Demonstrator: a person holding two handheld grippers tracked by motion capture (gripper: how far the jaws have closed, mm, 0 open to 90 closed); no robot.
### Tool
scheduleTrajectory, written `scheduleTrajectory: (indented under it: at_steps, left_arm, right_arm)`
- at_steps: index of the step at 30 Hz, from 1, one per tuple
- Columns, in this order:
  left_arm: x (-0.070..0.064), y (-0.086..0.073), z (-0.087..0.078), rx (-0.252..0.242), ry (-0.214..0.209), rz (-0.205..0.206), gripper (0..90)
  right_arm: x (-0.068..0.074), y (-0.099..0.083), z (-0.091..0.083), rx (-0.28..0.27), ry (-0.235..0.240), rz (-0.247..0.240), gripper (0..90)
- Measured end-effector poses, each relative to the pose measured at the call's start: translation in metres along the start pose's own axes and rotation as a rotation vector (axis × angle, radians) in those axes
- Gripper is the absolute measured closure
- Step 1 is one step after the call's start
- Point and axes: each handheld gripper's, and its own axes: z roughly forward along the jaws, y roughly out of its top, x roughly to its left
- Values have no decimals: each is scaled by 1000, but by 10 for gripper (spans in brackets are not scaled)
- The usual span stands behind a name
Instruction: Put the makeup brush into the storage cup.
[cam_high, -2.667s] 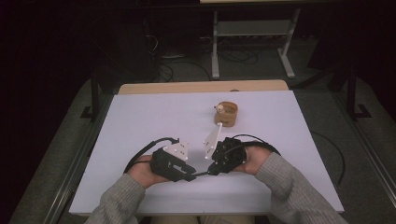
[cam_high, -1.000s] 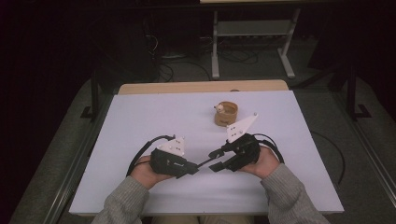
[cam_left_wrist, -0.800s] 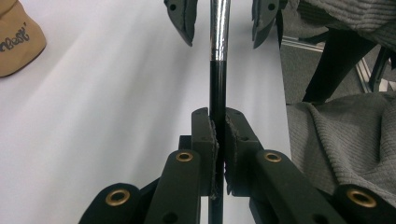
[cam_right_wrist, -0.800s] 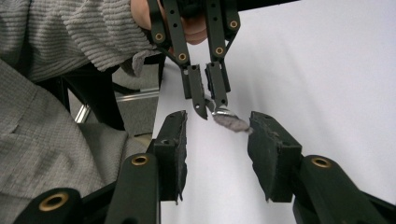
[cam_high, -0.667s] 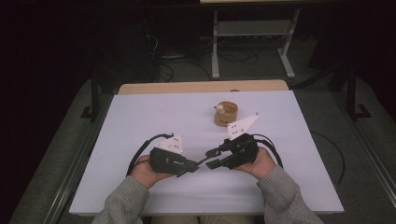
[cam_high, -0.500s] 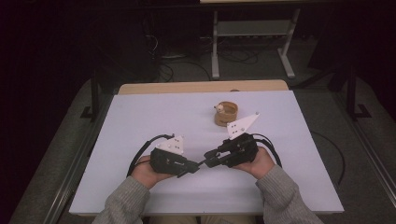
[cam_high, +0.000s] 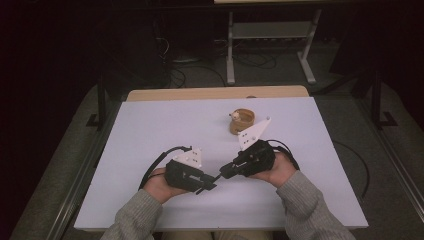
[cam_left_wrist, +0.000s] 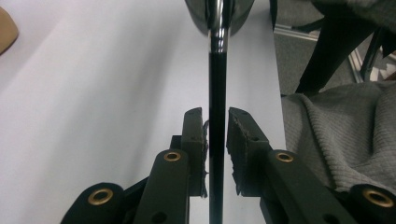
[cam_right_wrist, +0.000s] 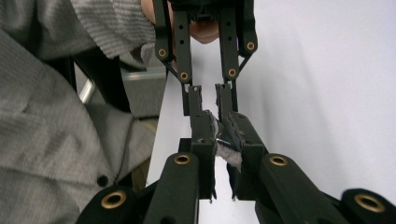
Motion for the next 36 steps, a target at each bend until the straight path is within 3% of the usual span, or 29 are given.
scheduleTrajectory:
  at_steps: [5,9,13,15,18,22,26,30,36]
  left_arm:
    - [1,0,0,8,-5,-4,762]
    - [2,1,0,6,-14,5,778]
    - [-1,2,2,10,-7,19,835]
    - [-1,1,2,0,7,11,838]
    - [-1,0,0,-33,22,-14,839]
    - [0,0,-2,-58,36,-17,840]
    - [1,1,-2,-74,38,-23,840]
    - [1,1,-1,-77,40,-19,838]
    - [1,0,-2,-72,63,-30,772]
  right_arm:
    - [6,20,-3,152,-24,-66,810]
    - [10,29,-5,190,-27,-92,810]
    - [11,29,-4,163,-36,-79,805]
    - [11,25,-4,114,-49,-81,766]
    - [9,17,-6,39,-57,-46,685]
    - [9,5,-3,-51,-56,-3,682]
    - [8,-2,1,-92,-58,18,726]
    - [6,-4,2,-108,-63,20,813]
    - [4,-4,1,-82,-63,32,822]
